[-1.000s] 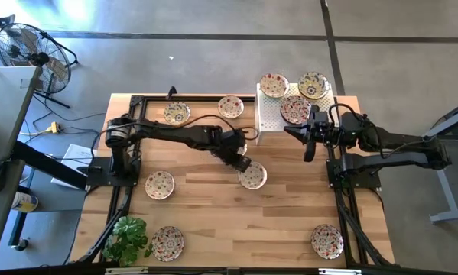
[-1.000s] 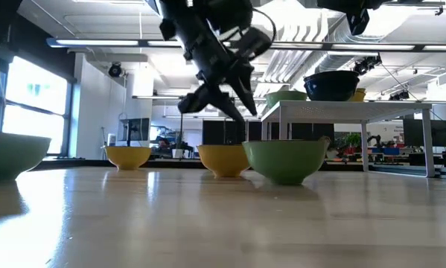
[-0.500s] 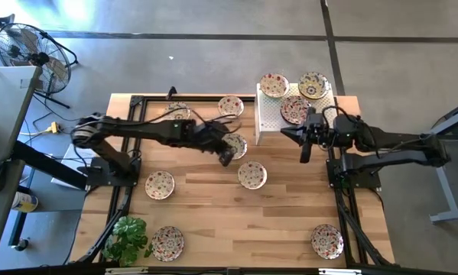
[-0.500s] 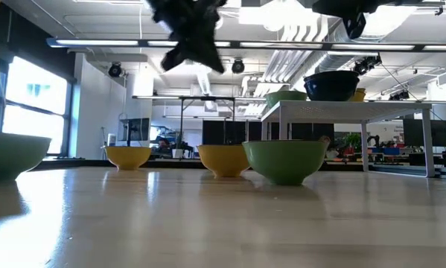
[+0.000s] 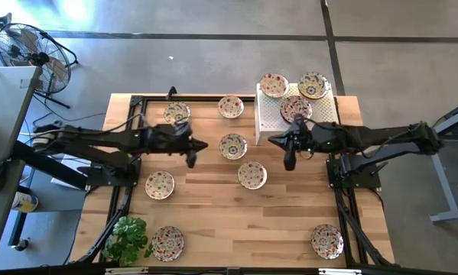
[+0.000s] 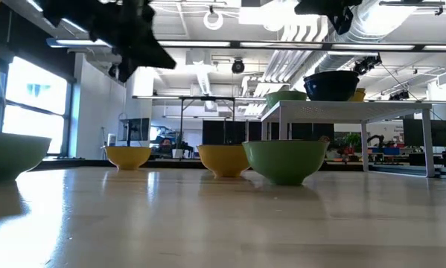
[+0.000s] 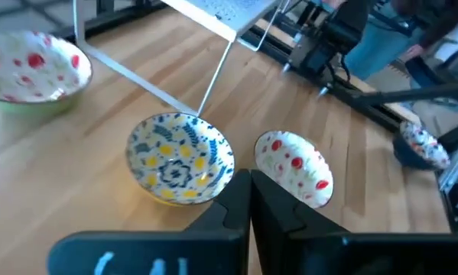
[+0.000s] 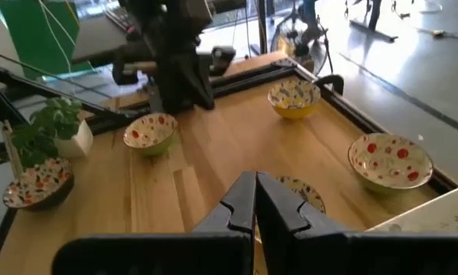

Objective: Pick & Place Mini bowls
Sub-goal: Stack the green patterned bowl on top of the green bowl on the shelf

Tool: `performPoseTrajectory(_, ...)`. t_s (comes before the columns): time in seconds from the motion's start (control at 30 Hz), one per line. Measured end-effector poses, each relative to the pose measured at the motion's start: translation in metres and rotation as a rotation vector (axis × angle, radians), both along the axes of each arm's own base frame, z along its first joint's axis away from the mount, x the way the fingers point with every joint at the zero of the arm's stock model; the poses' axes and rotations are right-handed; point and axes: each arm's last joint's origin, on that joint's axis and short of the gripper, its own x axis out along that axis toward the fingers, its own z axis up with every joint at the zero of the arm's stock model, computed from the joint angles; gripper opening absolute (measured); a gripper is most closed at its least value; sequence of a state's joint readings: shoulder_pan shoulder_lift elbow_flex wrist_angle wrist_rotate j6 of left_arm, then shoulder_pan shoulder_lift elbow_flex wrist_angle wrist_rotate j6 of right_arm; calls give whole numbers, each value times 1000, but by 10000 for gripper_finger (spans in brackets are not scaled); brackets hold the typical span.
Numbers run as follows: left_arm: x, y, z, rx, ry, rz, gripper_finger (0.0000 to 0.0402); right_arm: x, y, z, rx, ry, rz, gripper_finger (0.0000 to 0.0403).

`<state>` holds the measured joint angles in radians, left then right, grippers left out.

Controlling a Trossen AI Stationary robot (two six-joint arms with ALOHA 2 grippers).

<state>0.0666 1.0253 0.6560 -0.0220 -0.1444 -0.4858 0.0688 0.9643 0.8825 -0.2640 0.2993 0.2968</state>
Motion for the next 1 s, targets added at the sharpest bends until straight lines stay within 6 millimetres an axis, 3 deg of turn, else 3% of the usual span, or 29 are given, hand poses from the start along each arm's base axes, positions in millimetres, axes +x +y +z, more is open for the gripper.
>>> performPoseTrajectory(0.23,-47,-4,15,157,-105,-82,1,17,20,9,-1,231,14,0)
performPoseTrajectory(0.4,-69,-5,7,185,-148,-83,1,34,37,8,2,422,18,6)
performPoseTrajectory(0.7,-99,-8,-22,138,-187,-66,1,67,72,-31,72,644,71,87)
performPoseTrajectory(1.0,-104,-8,-32,128,-98,-72,1,92,95,-80,20,813,112,197)
